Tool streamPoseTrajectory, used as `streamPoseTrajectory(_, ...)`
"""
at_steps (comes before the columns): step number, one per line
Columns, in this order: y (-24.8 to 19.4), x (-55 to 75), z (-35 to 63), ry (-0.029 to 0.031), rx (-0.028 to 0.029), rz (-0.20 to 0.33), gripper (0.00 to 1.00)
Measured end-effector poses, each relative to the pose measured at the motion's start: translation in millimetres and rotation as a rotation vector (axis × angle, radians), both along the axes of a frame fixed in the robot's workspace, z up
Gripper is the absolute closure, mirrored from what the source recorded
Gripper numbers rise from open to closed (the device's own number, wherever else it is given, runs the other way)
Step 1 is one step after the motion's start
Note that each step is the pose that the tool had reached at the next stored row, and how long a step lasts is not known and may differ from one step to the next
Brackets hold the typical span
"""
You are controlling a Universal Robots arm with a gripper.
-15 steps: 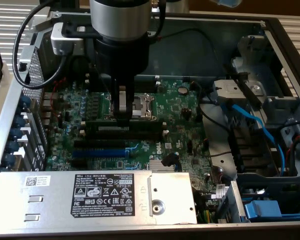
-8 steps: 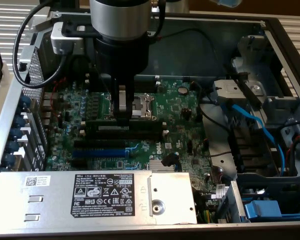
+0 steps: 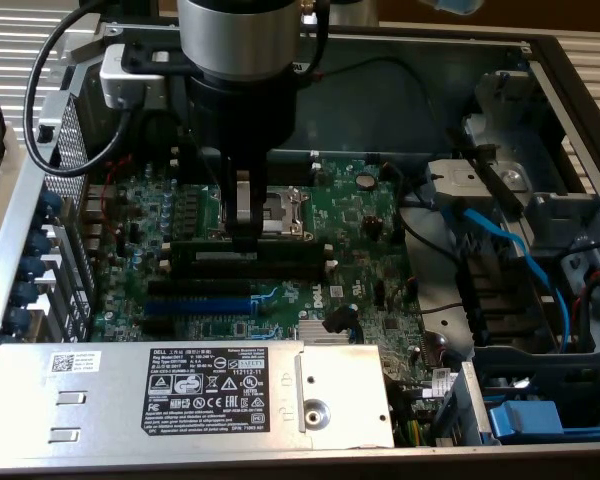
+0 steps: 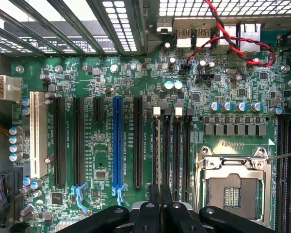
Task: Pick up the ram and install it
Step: 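Insert the ram into the slot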
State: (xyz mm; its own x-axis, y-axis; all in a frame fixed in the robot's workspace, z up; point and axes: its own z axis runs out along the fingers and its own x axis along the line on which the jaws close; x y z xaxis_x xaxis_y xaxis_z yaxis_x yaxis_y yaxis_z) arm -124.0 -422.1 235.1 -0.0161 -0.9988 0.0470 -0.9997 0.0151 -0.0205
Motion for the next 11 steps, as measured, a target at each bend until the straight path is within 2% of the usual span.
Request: streamPoseTrajectory(11,0.0,-0.1,2.6,-0.0002,0.0006,0.000,0.88)
